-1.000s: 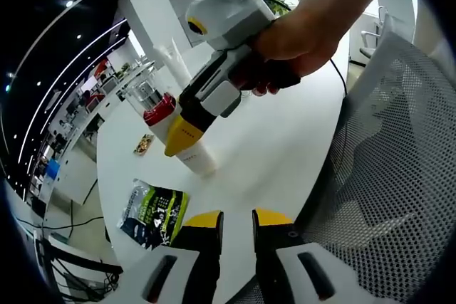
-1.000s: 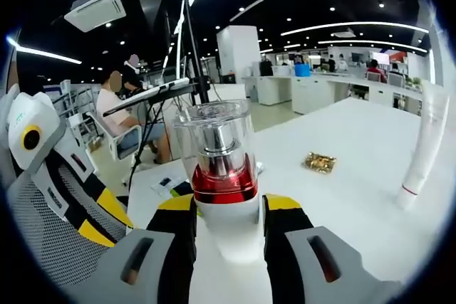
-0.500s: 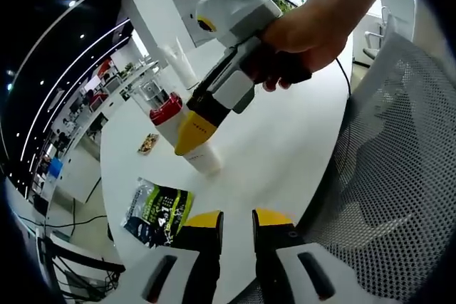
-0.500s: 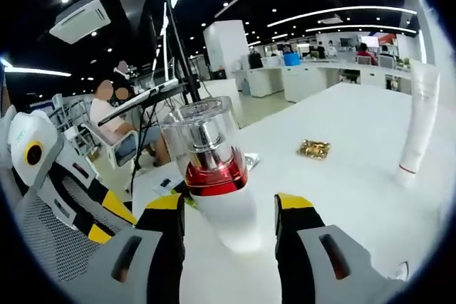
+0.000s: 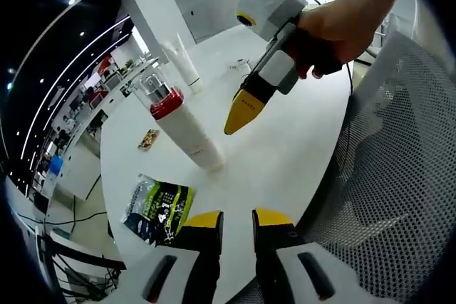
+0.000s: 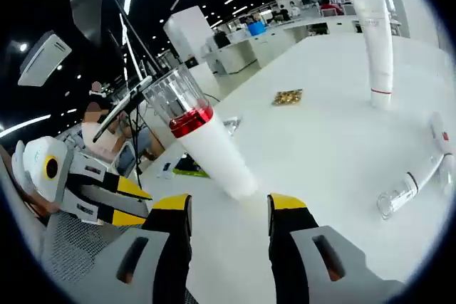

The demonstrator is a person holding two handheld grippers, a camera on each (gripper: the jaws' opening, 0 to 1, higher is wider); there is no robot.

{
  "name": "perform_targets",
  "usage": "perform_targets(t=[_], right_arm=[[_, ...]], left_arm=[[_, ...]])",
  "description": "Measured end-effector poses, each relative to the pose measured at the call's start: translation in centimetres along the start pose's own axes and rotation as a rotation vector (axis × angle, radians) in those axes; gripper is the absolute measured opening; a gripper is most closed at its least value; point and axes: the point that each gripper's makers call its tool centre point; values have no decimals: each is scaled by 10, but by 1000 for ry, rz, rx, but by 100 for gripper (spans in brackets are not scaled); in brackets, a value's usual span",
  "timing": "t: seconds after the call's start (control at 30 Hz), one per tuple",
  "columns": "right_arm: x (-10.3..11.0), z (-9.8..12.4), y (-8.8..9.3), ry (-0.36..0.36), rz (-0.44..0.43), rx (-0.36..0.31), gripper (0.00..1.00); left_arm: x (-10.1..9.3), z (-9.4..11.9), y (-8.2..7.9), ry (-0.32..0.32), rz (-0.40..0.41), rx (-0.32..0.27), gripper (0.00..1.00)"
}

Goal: Arrange the skincare products in the storage area until every visible bottle or jar stands upright without overlapping.

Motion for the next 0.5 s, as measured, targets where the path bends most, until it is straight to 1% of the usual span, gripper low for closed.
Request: perform_targets(t=[0.03, 0.07, 0.13, 0.17, 0.27, 0.3, 0.33, 0.37, 0.43, 0.5], right_arm=[[3, 5, 9, 0, -30, 30, 44], [6, 10, 15, -16, -15, 41, 45], [9, 16, 22, -18, -9, 48, 46], [14, 21, 31, -33, -28, 77, 48], [19, 29, 41, -31, -18, 86, 50], [23, 35, 48, -34, 16, 104, 52], [22, 37, 49, -31, 32, 105, 54], [25, 40, 51, -26, 36, 104, 56], [28, 47, 56, -34, 28, 123, 57], [31, 51, 57, -51, 47, 132, 58]], left_arm=[[0, 0, 1, -1, 3, 2, 17], [1, 0, 1, -3, 4, 4, 17], [0, 0, 1, -1, 5, 4, 17], [0, 0, 1, 0, 3, 7, 17], [-1, 0, 1, 5, 7, 8, 18], [-2, 0, 3, 8, 10, 13, 18], [-3, -1, 5, 13, 17, 31, 18], [-3, -1, 6, 14, 21, 33, 18], [-2, 0, 5, 7, 14, 29, 18], [-1, 1, 3, 6, 9, 23, 18]])
Point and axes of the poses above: the point that each gripper's makers call its tool centre point, and the gripper's own axes: z roughly backward along the fingers, x roughly to its left, y roughly out of its underside, and after that the axes turned 8 degrees about -x, right-handed
